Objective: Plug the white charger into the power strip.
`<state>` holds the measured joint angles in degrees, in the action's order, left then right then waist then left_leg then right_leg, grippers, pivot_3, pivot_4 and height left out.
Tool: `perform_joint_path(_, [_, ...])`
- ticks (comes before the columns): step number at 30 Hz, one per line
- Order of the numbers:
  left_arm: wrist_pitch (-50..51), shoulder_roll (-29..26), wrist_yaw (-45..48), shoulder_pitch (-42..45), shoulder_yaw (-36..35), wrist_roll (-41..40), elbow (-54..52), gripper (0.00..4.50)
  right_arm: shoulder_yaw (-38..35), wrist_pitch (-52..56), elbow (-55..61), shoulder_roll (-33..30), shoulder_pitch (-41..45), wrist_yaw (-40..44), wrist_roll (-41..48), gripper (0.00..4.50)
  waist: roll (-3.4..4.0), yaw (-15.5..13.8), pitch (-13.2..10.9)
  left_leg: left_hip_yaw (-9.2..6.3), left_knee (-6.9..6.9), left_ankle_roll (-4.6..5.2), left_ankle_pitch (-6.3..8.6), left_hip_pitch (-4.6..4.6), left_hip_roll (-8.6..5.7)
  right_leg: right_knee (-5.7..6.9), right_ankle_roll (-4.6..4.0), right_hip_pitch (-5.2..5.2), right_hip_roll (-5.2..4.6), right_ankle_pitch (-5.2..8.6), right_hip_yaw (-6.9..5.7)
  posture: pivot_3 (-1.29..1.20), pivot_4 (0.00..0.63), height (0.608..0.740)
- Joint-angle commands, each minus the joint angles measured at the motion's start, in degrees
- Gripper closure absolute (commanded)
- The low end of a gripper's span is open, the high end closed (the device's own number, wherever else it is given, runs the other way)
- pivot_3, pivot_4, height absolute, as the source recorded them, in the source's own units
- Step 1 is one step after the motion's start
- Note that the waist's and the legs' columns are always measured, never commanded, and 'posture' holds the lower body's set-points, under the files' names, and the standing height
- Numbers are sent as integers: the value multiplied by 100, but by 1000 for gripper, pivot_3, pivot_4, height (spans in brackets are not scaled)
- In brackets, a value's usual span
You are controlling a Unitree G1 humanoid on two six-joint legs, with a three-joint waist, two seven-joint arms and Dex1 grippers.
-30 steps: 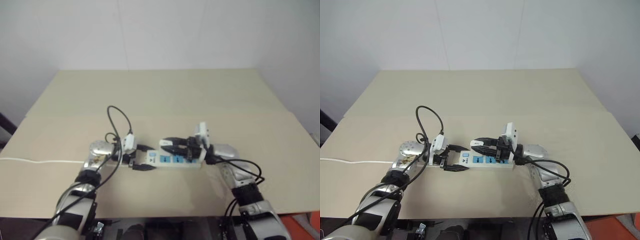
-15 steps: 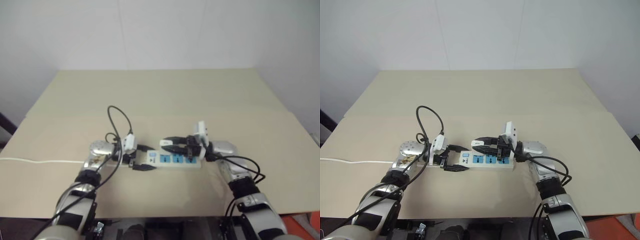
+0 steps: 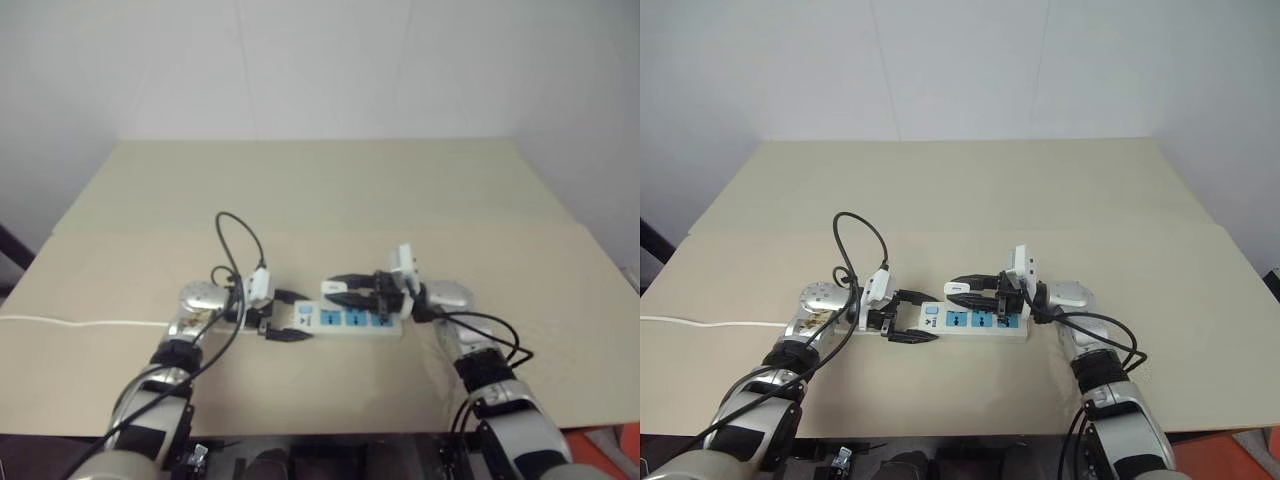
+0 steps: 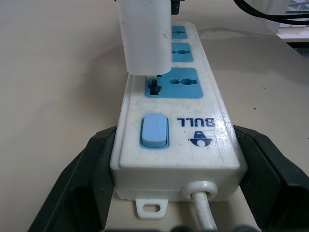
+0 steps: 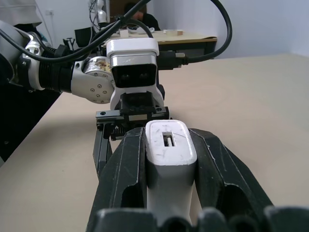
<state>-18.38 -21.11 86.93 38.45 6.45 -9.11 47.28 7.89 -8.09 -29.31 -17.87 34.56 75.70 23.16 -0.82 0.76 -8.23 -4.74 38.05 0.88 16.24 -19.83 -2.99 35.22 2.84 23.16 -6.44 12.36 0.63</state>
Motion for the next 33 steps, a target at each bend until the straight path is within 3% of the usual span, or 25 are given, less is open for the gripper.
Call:
perform_joint_path(1, [-28, -10, -31, 52, 39, 25, -76, 1243, -112, -177, -195, 27, 24, 50, -130, 3396, 0, 2, 0, 0, 0, 0, 0, 1, 0, 1, 0, 0, 0, 0, 0, 0, 150, 740])
perform_joint_path(14, [-61, -6, -55, 6, 38, 24, -94, 1243, -201, -105, -333, 46, -19, 149, -152, 3396, 1, 4, 1, -7, 0, -1, -1, 0, 0, 3, 0, 4, 0, 0, 3, 0, 150, 740])
perform_joint_path(20, [-42, -6, -47, -19, 48, 13, -139, 1243, -72, -795, -783, 39, -151, 221, -504, 3396, 2, -1, 3, -6, 0, -1, -1, 2, -1, 2, 0, 0, 0, 0, 3, 0, 150, 740])
perform_joint_path(33, [-11, -23, -82, -83, 58, -19, -231, 1243, 313, -864, -1747, 186, 145, 132, -981, 3396, -1, 39, 30, -10, -2, 1, 1, 69, 4, -10, 1, -47, 2, 1, 20, 0, 150, 740])
